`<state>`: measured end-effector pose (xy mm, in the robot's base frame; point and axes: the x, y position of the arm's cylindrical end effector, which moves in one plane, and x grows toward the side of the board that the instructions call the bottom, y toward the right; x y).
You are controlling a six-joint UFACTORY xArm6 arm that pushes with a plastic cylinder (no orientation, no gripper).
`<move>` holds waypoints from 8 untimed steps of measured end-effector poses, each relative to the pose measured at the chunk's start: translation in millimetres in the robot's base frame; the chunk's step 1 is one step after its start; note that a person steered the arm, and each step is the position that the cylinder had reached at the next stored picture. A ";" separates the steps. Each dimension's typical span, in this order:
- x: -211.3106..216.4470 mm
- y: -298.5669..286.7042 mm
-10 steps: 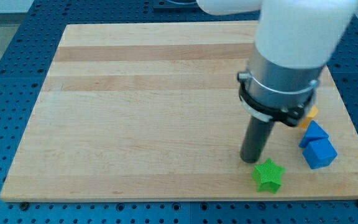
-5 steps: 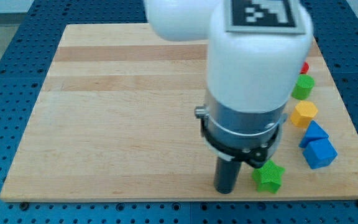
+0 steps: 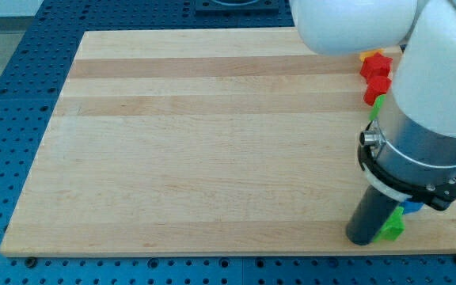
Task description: Move the green star to the bottom right corner
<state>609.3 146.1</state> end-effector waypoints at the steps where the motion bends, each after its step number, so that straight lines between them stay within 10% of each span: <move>1: 0.0 6.5; 8: -14.2 34.2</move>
